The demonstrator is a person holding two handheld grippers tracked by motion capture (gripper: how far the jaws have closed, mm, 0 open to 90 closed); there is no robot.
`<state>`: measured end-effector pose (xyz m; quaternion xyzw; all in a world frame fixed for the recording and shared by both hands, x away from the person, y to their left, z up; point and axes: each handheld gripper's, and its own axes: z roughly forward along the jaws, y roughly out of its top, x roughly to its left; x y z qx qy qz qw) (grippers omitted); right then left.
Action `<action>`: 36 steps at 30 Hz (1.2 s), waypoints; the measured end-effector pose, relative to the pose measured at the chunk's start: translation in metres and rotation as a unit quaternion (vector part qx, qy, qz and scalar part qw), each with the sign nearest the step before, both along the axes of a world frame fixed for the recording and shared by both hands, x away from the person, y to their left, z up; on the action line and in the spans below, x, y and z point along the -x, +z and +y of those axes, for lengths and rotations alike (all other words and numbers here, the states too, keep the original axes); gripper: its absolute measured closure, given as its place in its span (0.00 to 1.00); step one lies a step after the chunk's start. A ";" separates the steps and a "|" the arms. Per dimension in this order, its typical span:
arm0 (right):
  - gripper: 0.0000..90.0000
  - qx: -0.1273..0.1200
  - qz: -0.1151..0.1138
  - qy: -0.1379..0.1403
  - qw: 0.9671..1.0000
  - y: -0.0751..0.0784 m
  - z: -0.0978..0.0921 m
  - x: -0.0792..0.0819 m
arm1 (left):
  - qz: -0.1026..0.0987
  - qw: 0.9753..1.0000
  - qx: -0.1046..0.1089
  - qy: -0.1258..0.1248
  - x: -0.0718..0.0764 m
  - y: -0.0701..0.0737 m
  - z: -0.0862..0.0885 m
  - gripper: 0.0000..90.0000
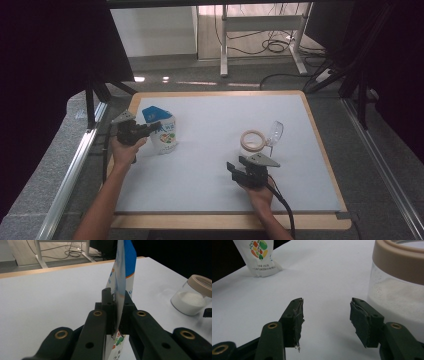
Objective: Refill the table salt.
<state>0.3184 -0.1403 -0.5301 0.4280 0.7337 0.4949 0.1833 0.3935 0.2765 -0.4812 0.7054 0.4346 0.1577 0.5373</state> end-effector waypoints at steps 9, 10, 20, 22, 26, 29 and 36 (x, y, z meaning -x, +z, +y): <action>0.49 0.000 0.001 0.000 1.000 -0.001 -0.001 -0.001 | -0.012 1.000 0.005 -0.005 -0.001 0.001 -0.001 0.79; 0.49 0.000 0.000 -0.001 1.000 0.000 -0.001 -0.001 | -0.012 1.000 0.003 -0.004 -0.001 0.000 -0.002 0.77; 0.49 0.001 0.001 0.001 1.000 -0.002 0.000 -0.001 | -0.002 1.000 -0.012 0.012 0.004 -0.007 -0.003 0.52; 0.49 0.001 0.002 0.002 1.000 -0.001 0.000 -0.001 | -0.002 1.000 -0.017 0.017 0.007 -0.009 -0.004 0.50; 0.49 -0.001 0.001 0.002 1.000 0.001 0.000 0.000 | 0.007 0.999 -0.024 0.023 0.012 -0.016 -0.003 0.47; 0.49 0.000 -0.001 0.003 1.000 0.002 0.000 0.001 | 0.015 0.999 -0.027 0.028 0.018 -0.022 -0.002 0.46; 0.49 0.001 0.001 0.006 1.000 0.000 0.002 0.001 | 0.026 0.998 -0.046 0.035 0.028 -0.036 -0.006 0.45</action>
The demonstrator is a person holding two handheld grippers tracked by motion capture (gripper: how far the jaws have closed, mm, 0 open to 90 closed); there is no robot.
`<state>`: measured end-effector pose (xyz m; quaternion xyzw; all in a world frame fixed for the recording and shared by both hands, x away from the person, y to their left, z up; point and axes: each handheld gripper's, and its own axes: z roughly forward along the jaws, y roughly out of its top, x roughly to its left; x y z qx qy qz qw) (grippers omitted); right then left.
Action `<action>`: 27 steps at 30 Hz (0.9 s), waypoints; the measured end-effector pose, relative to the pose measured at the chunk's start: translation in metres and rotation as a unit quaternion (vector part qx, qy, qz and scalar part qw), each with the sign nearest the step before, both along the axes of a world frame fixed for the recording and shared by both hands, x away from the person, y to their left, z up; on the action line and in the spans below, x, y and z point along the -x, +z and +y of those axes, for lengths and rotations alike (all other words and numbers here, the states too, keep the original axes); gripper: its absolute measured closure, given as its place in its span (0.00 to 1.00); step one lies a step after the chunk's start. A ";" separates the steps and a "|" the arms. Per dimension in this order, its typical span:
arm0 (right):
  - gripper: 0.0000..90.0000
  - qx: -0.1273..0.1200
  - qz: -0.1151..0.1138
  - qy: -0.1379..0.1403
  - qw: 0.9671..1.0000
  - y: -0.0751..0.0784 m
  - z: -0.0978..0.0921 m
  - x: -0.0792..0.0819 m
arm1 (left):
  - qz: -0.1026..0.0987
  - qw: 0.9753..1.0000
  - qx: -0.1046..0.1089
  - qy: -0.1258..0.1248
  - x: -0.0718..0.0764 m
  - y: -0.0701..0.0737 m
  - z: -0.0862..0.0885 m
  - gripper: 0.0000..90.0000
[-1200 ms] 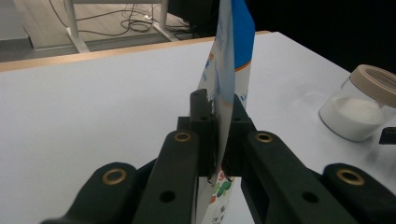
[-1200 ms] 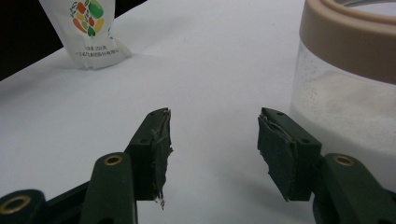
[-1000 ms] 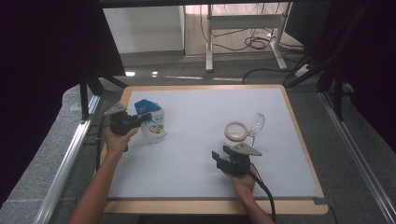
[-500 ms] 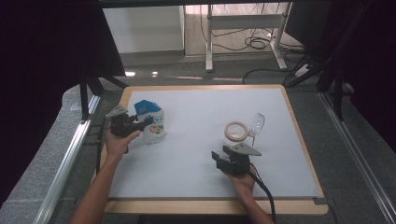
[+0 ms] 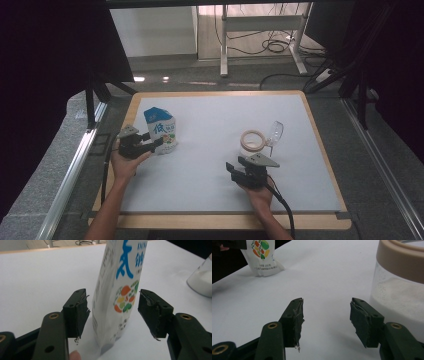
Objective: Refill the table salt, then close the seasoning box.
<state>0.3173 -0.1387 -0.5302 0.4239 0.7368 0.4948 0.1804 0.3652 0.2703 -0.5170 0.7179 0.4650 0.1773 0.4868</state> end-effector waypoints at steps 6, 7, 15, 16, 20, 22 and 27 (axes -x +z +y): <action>0.50 0.020 -0.010 0.008 1.000 -0.001 -0.002 0.007 | 0.017 1.000 0.009 -0.011 0.003 -0.012 0.001 0.44; 0.51 0.024 -0.016 0.011 1.000 -0.001 -0.003 0.008 | 0.019 1.000 0.010 -0.013 0.004 -0.014 0.001 0.44; 0.72 0.038 -0.036 0.029 0.998 0.005 -0.019 0.018 | 0.035 0.999 0.012 -0.019 0.008 -0.025 0.002 0.44; 0.76 0.038 -0.041 0.028 0.998 0.007 -0.024 0.020 | 0.038 0.999 0.015 -0.019 0.008 -0.026 0.003 0.44; 0.88 0.026 -0.055 0.014 0.998 0.015 -0.044 0.024 | 0.044 0.999 0.020 -0.020 0.011 -0.028 0.004 0.44; 0.92 0.014 -0.064 0.000 0.998 0.021 -0.057 0.025 | 0.048 0.998 0.027 -0.021 0.012 -0.029 0.005 0.45; 0.96 -0.006 -0.074 -0.033 0.997 0.031 -0.084 0.022 | 0.051 0.998 0.037 -0.022 0.012 -0.030 0.007 0.46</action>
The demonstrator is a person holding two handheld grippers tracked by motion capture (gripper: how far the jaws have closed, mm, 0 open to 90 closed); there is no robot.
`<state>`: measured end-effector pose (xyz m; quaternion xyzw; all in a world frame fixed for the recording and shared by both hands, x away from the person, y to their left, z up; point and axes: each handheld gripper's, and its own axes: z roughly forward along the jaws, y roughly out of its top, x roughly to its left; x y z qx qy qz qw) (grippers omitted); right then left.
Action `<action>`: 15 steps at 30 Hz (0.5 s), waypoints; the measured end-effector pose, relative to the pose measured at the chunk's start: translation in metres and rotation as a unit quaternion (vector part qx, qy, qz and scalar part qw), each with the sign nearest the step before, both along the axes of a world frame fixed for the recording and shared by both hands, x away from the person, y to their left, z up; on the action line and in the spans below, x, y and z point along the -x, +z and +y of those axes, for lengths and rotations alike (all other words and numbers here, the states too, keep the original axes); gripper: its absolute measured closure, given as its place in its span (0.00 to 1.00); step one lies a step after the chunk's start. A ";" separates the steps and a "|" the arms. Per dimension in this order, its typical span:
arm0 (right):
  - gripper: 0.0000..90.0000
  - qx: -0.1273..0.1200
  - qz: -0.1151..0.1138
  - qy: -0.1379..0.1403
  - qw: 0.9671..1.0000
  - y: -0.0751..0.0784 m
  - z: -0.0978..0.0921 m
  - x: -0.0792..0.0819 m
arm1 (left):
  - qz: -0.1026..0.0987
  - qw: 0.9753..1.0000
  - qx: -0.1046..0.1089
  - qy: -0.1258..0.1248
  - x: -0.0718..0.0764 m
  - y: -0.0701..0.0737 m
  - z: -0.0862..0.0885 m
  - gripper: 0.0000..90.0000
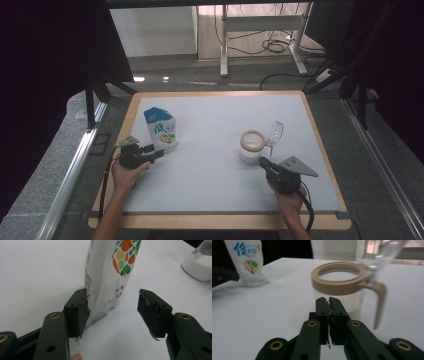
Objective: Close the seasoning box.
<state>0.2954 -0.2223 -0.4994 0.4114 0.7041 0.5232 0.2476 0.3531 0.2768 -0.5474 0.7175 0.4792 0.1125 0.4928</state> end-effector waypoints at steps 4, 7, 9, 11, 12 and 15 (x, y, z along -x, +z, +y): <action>0.96 -0.015 -0.003 -0.024 1.000 0.005 -0.015 -0.002 | 0.001 1.000 -0.007 -0.001 0.001 -0.001 -0.002 0.46; 0.96 -0.019 -0.005 -0.040 0.999 0.007 -0.023 -0.004 | 0.001 1.000 -0.010 0.001 0.001 -0.002 -0.002 0.46; 0.96 -0.021 -0.008 -0.049 0.999 0.008 -0.027 -0.007 | 0.001 1.000 -0.010 0.002 0.002 -0.002 -0.002 0.46; 0.96 -0.024 -0.006 -0.058 0.998 0.009 -0.032 -0.010 | 0.002 1.000 -0.012 0.003 0.003 -0.002 -0.002 0.46; 0.96 -0.024 -0.006 -0.060 0.998 0.009 -0.034 -0.011 | 0.002 1.000 -0.014 0.002 0.003 -0.003 -0.002 0.46; 0.96 -0.029 -0.004 -0.068 0.997 0.010 -0.038 -0.017 | 0.004 1.000 -0.017 0.001 0.003 -0.004 -0.004 0.46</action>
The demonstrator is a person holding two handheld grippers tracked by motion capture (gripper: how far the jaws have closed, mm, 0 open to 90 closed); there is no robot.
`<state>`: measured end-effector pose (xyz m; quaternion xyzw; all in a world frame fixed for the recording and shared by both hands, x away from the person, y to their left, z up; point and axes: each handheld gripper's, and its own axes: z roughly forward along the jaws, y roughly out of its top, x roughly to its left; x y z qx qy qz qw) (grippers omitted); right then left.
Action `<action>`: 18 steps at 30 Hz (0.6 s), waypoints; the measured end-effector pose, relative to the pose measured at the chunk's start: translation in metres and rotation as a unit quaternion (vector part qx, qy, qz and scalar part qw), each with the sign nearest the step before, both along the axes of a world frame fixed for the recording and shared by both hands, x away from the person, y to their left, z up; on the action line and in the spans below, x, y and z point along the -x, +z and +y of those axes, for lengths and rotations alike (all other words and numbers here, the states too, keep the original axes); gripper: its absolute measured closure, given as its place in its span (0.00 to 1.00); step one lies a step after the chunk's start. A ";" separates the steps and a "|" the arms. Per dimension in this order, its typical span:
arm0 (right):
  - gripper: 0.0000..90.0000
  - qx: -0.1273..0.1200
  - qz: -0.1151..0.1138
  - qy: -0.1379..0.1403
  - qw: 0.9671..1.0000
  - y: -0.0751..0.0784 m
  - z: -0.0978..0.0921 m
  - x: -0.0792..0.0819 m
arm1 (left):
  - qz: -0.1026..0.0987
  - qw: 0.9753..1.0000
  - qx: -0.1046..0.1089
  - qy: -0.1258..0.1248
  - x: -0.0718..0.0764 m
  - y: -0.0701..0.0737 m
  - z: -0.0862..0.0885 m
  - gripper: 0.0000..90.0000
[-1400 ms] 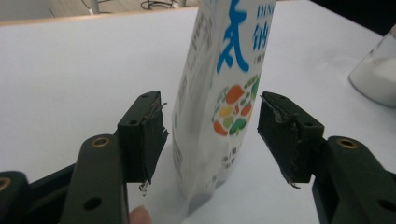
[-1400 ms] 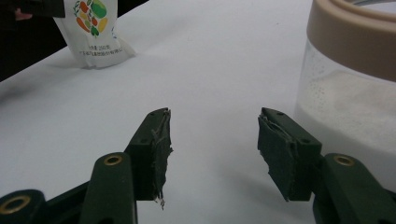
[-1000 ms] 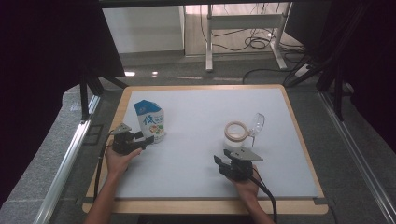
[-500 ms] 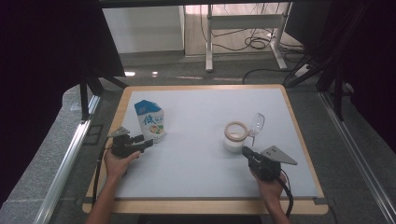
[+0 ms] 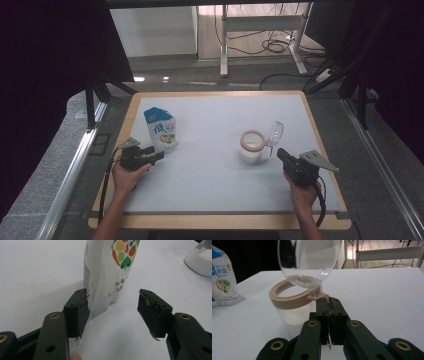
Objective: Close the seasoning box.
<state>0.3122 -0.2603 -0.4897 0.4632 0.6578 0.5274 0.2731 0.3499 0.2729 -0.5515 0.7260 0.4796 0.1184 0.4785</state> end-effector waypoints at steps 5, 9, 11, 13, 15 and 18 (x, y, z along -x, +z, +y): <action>0.96 -0.005 -0.005 -0.008 1.000 0.004 -0.001 -0.009 | -0.002 1.000 -0.003 0.000 0.001 0.000 -0.001 0.46; 0.96 -0.005 -0.008 -0.010 1.000 0.006 0.000 -0.016 | -0.002 1.000 -0.001 0.000 0.001 0.000 -0.001 0.46; 0.96 -0.006 -0.009 -0.011 1.000 0.006 0.000 -0.017 | -0.002 1.000 -0.001 0.000 0.002 0.000 -0.001 0.46; 0.96 -0.008 -0.009 -0.011 1.000 0.007 0.000 -0.018 | -0.002 1.000 0.000 0.001 0.002 0.000 0.000 0.45; 0.96 -0.009 -0.011 -0.012 1.000 0.009 0.000 -0.020 | -0.002 1.000 0.000 0.001 0.002 0.000 0.000 0.45; 0.96 -0.015 -0.016 -0.016 1.000 0.012 -0.002 -0.023 | -0.001 1.000 0.000 0.001 0.002 0.000 0.000 0.45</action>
